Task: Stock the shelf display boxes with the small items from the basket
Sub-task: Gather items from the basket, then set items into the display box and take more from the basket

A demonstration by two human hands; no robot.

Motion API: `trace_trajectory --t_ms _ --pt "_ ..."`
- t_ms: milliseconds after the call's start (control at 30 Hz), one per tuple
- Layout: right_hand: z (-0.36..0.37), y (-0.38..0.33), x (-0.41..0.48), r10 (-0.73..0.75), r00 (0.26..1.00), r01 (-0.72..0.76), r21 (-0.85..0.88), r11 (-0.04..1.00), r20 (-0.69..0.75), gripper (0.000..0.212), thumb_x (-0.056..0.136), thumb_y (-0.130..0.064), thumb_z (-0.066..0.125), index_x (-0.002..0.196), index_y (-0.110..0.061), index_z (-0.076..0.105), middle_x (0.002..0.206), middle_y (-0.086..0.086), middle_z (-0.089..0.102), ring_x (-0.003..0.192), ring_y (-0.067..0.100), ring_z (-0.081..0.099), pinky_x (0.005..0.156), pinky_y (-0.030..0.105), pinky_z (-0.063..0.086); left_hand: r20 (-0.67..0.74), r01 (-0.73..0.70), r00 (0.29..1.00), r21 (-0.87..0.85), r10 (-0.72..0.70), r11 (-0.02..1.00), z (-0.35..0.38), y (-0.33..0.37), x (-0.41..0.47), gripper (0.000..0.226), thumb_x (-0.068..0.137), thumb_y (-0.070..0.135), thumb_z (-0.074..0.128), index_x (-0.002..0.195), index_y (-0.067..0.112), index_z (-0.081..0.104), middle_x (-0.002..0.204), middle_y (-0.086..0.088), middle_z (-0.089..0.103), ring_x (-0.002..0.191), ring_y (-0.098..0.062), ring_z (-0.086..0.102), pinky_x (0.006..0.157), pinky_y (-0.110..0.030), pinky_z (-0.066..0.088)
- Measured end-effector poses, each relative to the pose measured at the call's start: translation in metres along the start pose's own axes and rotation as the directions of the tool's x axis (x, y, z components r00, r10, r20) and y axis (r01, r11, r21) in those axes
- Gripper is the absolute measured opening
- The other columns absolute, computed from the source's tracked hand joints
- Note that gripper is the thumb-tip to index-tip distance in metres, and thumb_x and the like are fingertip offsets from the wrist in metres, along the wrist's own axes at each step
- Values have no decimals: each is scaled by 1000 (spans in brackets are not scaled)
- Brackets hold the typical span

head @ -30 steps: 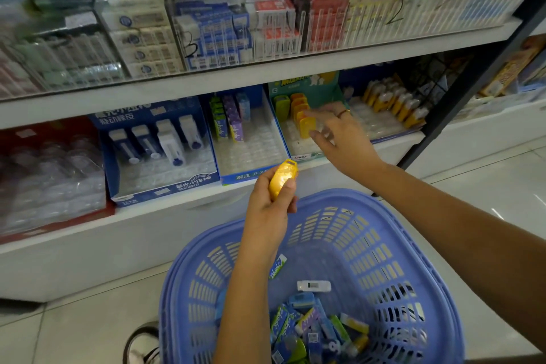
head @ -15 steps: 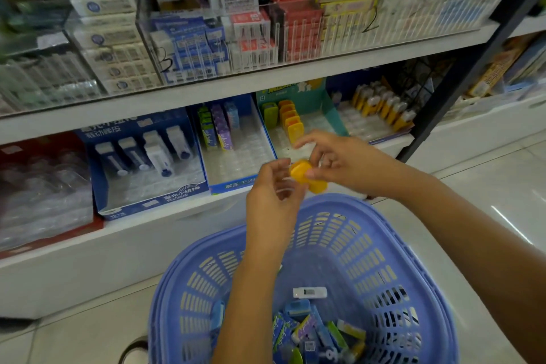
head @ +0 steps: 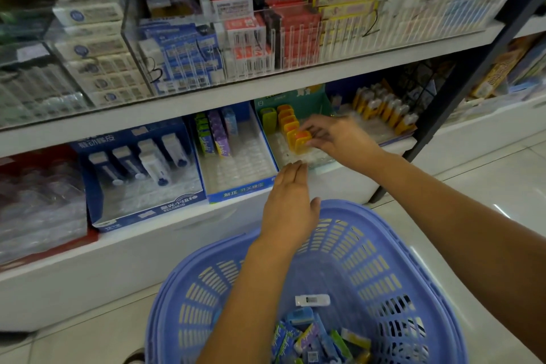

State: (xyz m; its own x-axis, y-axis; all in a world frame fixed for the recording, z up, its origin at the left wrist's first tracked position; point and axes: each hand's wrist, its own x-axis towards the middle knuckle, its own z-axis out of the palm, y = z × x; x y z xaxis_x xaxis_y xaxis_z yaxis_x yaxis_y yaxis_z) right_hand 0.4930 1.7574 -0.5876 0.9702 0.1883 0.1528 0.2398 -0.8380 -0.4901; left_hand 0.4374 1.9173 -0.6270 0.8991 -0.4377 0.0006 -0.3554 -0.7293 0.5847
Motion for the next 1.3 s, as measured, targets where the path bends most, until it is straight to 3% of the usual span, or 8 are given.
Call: trace_trajectory --t_ms 300,567,700,833,933,1067,1167,1300 --pt "1 -2 6 -120 992 126 -311 942 40 34 95 -17 54 128 -11 59 128 14 55 111 28 56 91 27 41 -16 -16 1000 -10 16 1000 2 -2 1 67 95 29 52 150 12 18 157 -2 17 145 -18 11 117 -28 14" --pt "0 -17 -11 -122 992 126 -451 883 40 38 102 -21 39 137 -15 49 142 14 41 108 30 56 85 40 48 -34 -57 998 -73 54 996 3 -4 -4 61 95 26 52 149 13 25 158 -1 19 144 -16 16 114 -26 20" --pt "-5 -32 -34 -40 999 48 -328 944 31 32 96 -28 51 127 -20 57 127 9 52 96 24 58 78 33 48 -316 -104 949 -272 13 957 20 -20 -30 20 96 21 51 111 15 61 110 -4 63 96 -18 58 80 -21 43" --pt "23 -41 -81 50 954 -16 -115 993 295 18 88 -32 61 92 -18 71 89 0 70 81 15 63 68 19 39 151 159 977 -65 -148 985 65 -55 -62 18 96 22 48 82 14 56 80 -9 61 72 -24 56 65 -32 40" --pt "75 -31 -118 208 687 -88 -204 975 696 22 90 -25 60 105 -13 69 107 7 68 98 23 62 81 28 44 586 261 751 159 -304 952 100 -86 -100 19 95 21 42 79 15 51 88 -11 56 77 -25 54 66 -31 37" --pt "145 -1 -163 341 350 -175 -297 939 872 48 93 -28 60 136 -11 48 131 13 54 110 31 56 94 37 46 754 285 549 236 -360 929 119 -118 -146 42 93 26 56 131 12 46 131 -10 48 129 -33 43 87 -33 44" --pt "182 19 -187 351 383 -201 -293 935 854 53 93 -22 60 141 -11 41 141 9 45 116 27 49 100 34 42 760 249 534 278 -371 928 129 -125 -155 60 95 23 54 147 11 26 151 -13 30 134 -32 37 104 -39 40" --pt "223 17 -194 221 586 -142 -170 975 780 46 95 -11 52 139 -16 44 143 8 43 122 28 47 99 36 41 771 412 470 238 -429 879 143 -135 -148 45 102 3 30 145 -6 18 149 -20 28 130 -25 36 78 -9 36"
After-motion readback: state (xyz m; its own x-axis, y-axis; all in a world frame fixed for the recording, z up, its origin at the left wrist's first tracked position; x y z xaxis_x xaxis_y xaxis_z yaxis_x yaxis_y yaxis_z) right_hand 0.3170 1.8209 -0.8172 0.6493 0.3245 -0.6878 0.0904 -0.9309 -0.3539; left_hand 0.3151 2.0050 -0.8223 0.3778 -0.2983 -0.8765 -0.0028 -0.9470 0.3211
